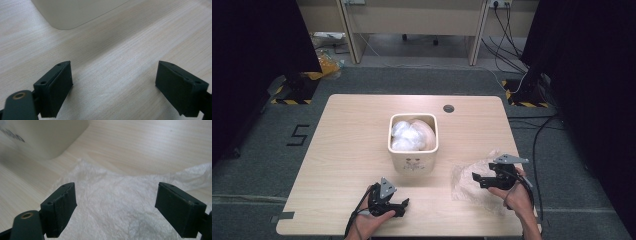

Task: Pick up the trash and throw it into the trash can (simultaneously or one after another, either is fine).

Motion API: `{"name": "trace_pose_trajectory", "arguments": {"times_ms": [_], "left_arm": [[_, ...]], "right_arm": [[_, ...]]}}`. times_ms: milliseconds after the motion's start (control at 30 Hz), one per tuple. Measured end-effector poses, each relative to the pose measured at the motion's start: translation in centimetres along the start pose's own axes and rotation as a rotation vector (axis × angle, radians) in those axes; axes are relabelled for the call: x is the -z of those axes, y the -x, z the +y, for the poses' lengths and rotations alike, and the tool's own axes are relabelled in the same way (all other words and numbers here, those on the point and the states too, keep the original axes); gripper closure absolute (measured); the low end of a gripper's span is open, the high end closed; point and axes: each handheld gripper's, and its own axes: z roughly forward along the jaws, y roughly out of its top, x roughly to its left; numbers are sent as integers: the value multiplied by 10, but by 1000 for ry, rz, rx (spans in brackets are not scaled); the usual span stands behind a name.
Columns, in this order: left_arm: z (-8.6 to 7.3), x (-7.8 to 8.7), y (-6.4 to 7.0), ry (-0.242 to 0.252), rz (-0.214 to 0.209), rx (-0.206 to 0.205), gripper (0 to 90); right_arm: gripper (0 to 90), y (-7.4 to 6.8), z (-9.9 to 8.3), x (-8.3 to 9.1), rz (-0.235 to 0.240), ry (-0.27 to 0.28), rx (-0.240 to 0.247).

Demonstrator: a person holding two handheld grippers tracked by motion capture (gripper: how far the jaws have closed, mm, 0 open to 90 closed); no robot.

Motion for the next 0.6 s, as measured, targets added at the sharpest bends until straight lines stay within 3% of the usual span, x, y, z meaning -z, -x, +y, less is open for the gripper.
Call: {"name": "trace_pose_trajectory", "arguments": {"times_ms": [333,600], "left_arm": [[0,0,0,-1,-1,0,133],[0,0,0,1,0,1,133]], "right_arm": [[164,3,-17,3,-29,-30,-13],[162,7,-29,-2,-74,-88,-20]]}}
